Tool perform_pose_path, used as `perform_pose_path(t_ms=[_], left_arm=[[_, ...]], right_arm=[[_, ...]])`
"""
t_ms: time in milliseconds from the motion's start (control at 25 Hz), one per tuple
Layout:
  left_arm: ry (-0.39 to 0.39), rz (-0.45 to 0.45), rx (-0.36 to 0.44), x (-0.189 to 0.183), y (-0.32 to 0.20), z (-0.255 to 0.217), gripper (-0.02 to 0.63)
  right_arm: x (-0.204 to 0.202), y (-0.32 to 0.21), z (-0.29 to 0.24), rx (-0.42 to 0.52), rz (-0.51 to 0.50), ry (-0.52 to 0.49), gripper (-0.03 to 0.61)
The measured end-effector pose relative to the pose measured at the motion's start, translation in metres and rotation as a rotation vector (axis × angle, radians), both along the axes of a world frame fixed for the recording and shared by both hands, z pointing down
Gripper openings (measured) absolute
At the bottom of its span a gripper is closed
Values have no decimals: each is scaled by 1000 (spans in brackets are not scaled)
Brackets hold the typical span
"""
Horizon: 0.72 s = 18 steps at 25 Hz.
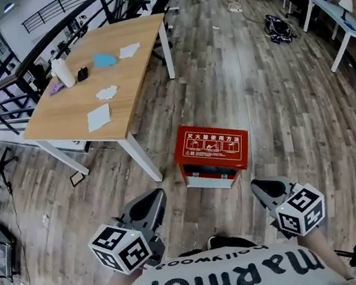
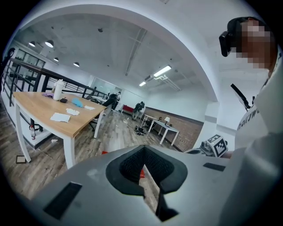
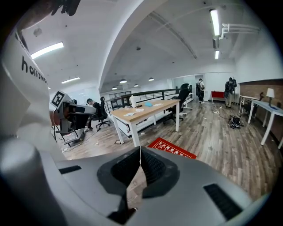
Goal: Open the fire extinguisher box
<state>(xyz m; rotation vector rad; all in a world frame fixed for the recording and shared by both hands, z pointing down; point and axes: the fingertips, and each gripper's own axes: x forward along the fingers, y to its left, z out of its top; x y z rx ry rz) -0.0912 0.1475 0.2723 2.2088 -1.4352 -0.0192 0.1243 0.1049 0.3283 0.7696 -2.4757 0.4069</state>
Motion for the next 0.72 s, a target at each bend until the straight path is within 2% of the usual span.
perform_pose_path(t_ms=[720], left_arm=[[37, -4, -7, 15, -59, 20, 6]], right_arm=[[13, -54, 17, -4, -3, 25, 9]])
